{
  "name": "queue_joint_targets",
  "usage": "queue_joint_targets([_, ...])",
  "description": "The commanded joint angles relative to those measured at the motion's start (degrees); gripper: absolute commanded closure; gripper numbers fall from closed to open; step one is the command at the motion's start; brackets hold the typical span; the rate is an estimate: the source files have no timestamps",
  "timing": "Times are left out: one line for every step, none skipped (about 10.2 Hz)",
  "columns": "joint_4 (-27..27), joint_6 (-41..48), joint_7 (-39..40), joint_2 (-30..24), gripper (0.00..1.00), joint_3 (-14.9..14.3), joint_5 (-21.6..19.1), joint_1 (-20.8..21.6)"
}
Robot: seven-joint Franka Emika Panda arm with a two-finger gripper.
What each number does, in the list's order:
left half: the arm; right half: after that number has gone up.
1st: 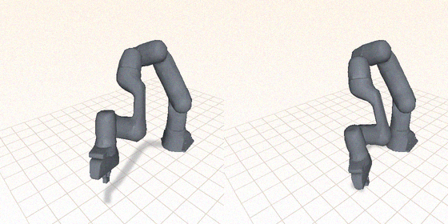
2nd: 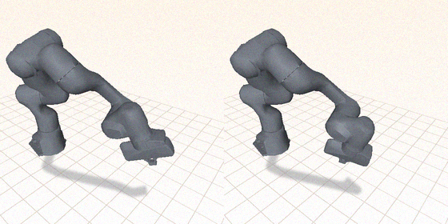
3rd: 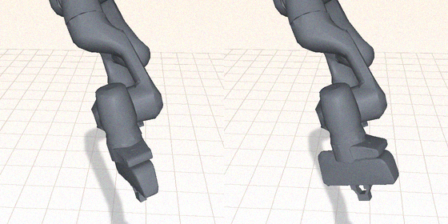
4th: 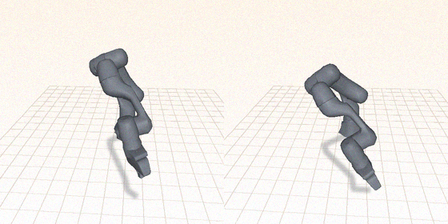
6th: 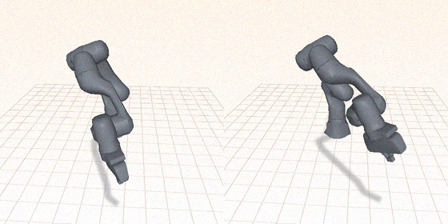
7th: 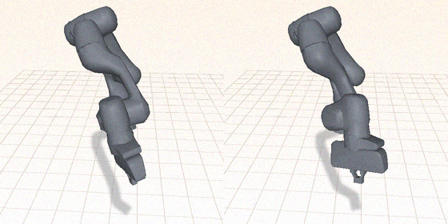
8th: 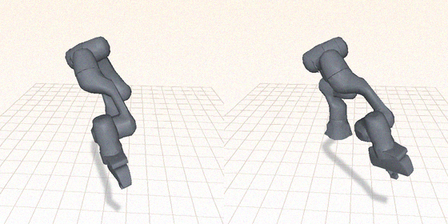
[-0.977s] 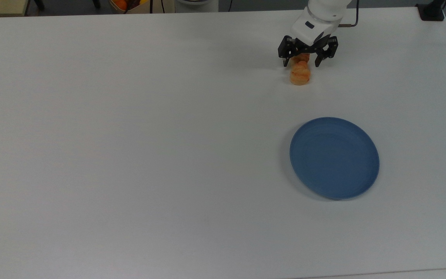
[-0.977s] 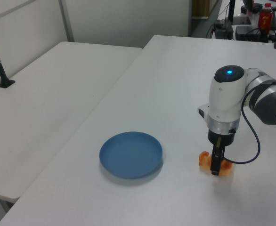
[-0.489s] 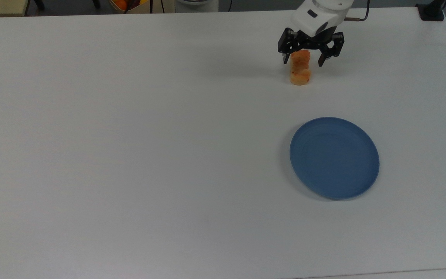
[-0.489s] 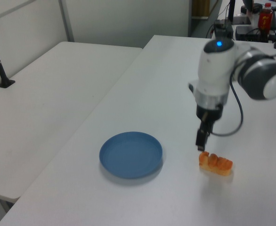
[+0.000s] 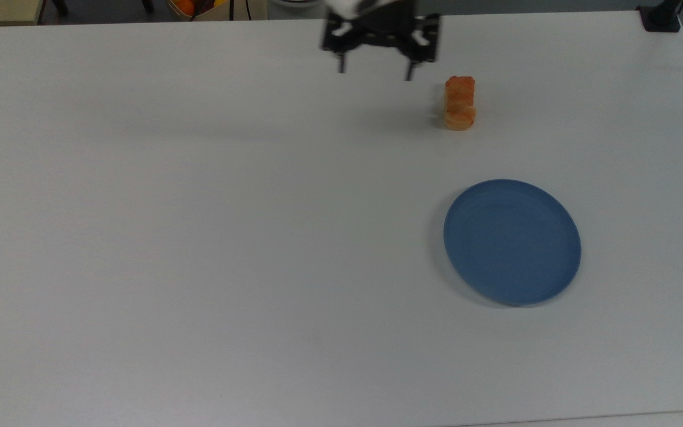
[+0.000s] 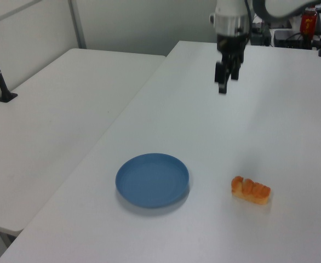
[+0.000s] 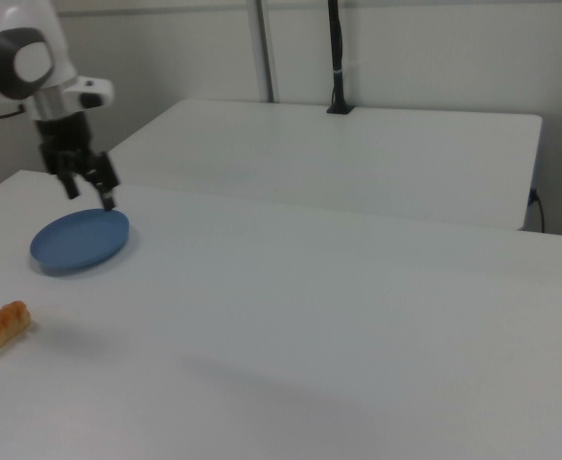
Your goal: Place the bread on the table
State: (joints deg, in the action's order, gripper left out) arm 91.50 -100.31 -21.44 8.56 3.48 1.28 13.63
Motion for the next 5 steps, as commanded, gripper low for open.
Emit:
queue_joint_targets([-0.2, 2.7, 11.6, -1.4, 0.0, -12.5, -1.8, 1.0])
queue_joint_targets([-0.1, 2.7, 14.7, -1.4, 0.0, -16.1, -2.4, 1.0])
queue_joint_targets([-0.1, 2.7, 15.5, -1.4, 0.0, -19.1, -3.7, 1.0])
queue_joint_targets([-0.1, 2.8, 15.6, -2.0, 0.0, -20.7, -4.1, 1.0])
queue_joint_targets([-0.2, 2.8, 15.6, -3.0, 0.0, -21.0, -4.2, 0.3])
